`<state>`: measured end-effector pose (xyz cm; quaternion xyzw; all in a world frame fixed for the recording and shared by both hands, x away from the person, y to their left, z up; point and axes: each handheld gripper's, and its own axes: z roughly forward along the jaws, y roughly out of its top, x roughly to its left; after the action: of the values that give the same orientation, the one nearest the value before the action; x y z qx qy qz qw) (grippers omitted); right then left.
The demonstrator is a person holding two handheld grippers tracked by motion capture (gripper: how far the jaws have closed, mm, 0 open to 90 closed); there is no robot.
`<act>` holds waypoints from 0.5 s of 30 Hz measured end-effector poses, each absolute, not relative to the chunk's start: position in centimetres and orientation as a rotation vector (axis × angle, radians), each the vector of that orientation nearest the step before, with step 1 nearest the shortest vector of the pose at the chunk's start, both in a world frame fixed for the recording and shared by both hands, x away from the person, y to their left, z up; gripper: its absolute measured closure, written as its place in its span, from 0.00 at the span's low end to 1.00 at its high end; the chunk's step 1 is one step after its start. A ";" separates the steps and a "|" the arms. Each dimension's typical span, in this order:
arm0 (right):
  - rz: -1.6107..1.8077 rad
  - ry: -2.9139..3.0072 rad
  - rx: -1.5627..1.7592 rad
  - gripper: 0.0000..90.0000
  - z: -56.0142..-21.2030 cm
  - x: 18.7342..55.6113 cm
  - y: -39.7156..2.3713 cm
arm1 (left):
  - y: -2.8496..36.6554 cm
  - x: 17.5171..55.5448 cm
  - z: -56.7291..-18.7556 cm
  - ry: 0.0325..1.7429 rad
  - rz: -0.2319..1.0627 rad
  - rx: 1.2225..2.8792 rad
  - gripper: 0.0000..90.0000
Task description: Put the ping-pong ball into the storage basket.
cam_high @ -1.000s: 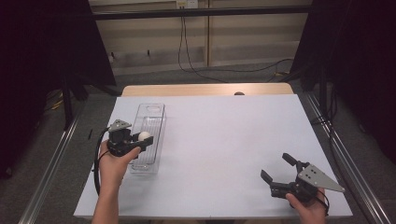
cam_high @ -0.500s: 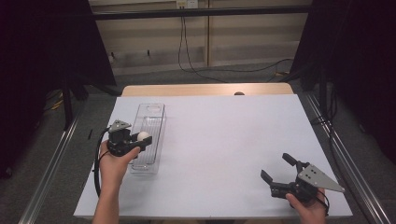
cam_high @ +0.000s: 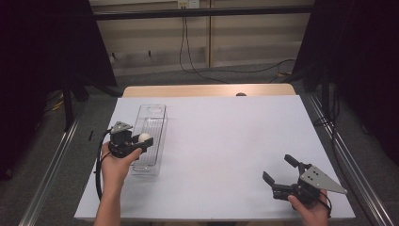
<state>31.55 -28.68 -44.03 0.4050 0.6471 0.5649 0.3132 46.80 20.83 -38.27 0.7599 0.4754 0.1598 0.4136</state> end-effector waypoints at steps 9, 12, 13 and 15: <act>1.493 1.703 1.070 0.03 -44.0 31.6 -28.7 | 20.9 46.9 -38.5 1.200 0.412 1.911 0.57; 1.490 1.708 1.066 0.03 -44.0 31.5 -28.7 | 21.0 46.9 -38.5 1.200 0.411 1.909 0.57; 1.492 1.707 1.066 0.03 -44.0 31.6 -28.7 | 21.0 46.9 -38.5 1.200 0.411 1.907 0.57; 1.492 1.706 1.067 0.03 -44.0 31.6 -28.7 | 21.0 46.9 -38.5 1.202 0.411 1.908 0.57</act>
<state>31.57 -28.69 -44.04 0.4044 0.6470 0.5655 0.3130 46.92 21.01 -38.51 0.7583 0.4779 0.1635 0.4121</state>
